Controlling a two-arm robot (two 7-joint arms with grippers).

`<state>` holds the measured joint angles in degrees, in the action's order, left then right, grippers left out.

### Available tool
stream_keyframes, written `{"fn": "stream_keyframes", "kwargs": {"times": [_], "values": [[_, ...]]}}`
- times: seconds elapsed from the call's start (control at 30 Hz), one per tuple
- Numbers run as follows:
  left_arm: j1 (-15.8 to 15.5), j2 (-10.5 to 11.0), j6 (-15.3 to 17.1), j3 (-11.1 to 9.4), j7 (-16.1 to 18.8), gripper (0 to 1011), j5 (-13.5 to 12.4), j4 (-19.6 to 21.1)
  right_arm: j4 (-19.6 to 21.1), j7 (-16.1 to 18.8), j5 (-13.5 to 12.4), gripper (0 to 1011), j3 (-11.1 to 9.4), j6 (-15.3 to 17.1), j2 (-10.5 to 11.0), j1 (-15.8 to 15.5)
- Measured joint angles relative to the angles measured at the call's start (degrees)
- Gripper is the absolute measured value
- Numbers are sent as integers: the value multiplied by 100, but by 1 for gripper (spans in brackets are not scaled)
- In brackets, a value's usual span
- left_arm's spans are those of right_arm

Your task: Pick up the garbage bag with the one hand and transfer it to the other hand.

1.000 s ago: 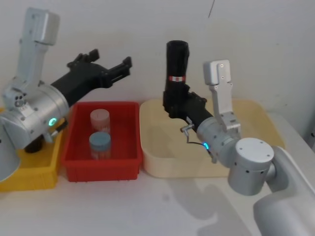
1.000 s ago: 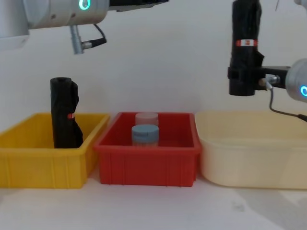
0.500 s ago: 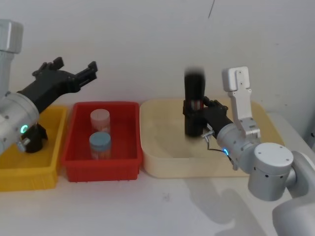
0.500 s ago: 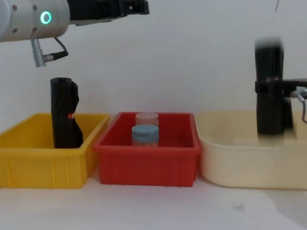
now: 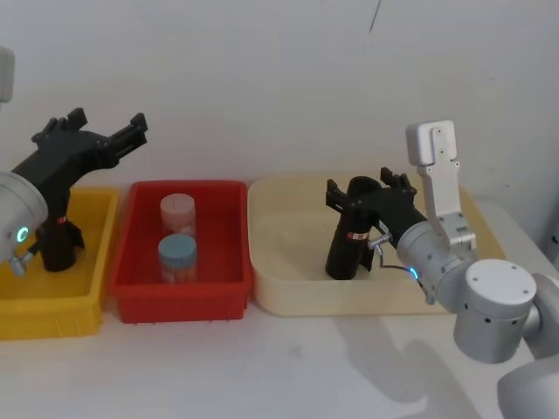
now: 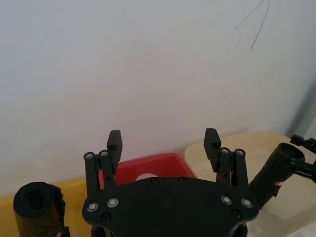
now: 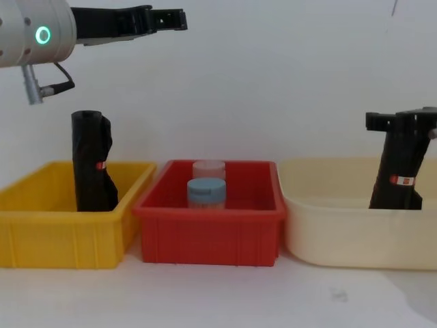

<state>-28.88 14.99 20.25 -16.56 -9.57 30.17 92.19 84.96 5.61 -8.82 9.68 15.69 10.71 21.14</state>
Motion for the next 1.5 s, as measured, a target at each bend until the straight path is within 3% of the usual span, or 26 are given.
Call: {"fn": "stream_keyframes", "kwargs": {"times": [0.47, 0.77, 1.1, 1.5], "values": [[31, 30, -9, 46, 46, 1001, 10, -9, 401, 152, 86, 1004, -51, -331, 76, -42], [38, 35, -14, 58, 57, 1001, 12, -9, 722, 498, 5, 1004, 0, -380, 177, -41], [43, 40, -14, 63, 64, 1001, 12, -9, 974, 974, -201, 1004, 228, -111, 282, -24], [45, 43, -13, 67, 67, 1001, 11, -9, 906, 1495, -369, 1004, 817, 467, 197, 293]]}}
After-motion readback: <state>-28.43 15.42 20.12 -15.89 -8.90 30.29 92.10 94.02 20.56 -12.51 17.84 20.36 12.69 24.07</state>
